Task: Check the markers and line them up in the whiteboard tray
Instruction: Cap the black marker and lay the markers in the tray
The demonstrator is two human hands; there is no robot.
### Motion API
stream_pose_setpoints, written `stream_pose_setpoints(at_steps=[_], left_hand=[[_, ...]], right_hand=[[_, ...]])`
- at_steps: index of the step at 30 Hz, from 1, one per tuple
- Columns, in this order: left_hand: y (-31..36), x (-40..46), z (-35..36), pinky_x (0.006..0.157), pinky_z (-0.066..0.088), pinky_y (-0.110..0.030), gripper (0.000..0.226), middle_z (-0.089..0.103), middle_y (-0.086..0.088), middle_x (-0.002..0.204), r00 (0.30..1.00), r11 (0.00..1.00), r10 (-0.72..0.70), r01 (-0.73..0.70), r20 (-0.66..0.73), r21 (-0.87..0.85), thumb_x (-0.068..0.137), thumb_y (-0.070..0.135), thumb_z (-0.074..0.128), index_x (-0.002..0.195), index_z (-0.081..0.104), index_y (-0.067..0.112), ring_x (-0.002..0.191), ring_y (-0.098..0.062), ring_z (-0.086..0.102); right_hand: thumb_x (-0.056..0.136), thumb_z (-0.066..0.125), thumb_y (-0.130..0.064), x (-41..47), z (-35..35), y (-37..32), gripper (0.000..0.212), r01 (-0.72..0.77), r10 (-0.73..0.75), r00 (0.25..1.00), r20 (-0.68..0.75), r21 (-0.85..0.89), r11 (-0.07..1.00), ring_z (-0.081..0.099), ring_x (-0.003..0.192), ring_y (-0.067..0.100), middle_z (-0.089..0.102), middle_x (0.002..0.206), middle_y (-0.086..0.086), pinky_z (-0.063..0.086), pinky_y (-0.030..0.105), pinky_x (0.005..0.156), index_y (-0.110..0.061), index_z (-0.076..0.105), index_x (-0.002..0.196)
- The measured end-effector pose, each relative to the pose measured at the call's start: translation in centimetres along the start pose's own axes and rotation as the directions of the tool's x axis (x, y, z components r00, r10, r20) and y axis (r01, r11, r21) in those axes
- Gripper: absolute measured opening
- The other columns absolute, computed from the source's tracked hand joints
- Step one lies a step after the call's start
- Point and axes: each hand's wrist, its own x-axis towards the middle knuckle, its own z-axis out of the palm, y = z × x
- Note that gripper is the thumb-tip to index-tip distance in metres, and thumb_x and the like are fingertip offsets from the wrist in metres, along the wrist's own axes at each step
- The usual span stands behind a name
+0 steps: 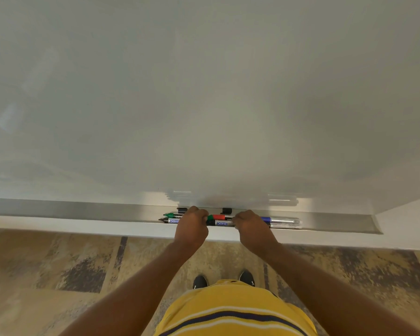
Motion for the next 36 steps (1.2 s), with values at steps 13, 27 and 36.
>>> stream_pose_setpoints(at_steps=[13,27,36], left_hand=[[-0.1,0.7,0.2,0.075,0.053,-0.029,0.021,0.066,-0.011,0.101,0.998,0.999,0.040,-0.040,-0.038,0.018,0.094,0.007,0.053,0.107,0.070,0.008,0.085,-0.026,0.063],[2.7,4.1,2.4,0.067,0.050,-0.033,0.019,0.070,-0.005,0.094,0.938,0.835,0.212,-0.319,0.273,0.449,0.088,0.020,0.055,0.104,0.065,0.019,0.085,-0.028,0.066],[3.3,4.5,3.3,0.072,0.054,-0.035,0.017,0.071,-0.006,0.095,0.937,0.806,0.192,-0.320,0.291,0.499,0.089,0.020,0.053,0.098,0.068,0.016,0.087,-0.028,0.067]], right_hand=[[0.081,0.066,-0.009,0.4,0.1,-0.1,0.025,-0.077,0.079,0.997,0.014,-0.114,0.991,0.053,0.099,0.025,0.061,0.106,0.011,0.045,0.037,0.087,-0.009,0.059,0.105],[0.066,0.078,-0.001,-6.1,-2.2,4.0,0.027,-0.254,0.252,0.958,-0.135,0.000,0.967,0.057,0.073,0.026,0.065,0.083,0.009,0.049,0.037,0.063,-0.011,0.065,0.087],[0.077,0.073,-0.008,-7.5,-2.8,4.3,0.019,-0.300,0.308,0.939,-0.156,0.070,0.951,0.056,0.080,0.023,0.067,0.091,0.007,0.049,0.037,0.068,-0.012,0.065,0.093]])
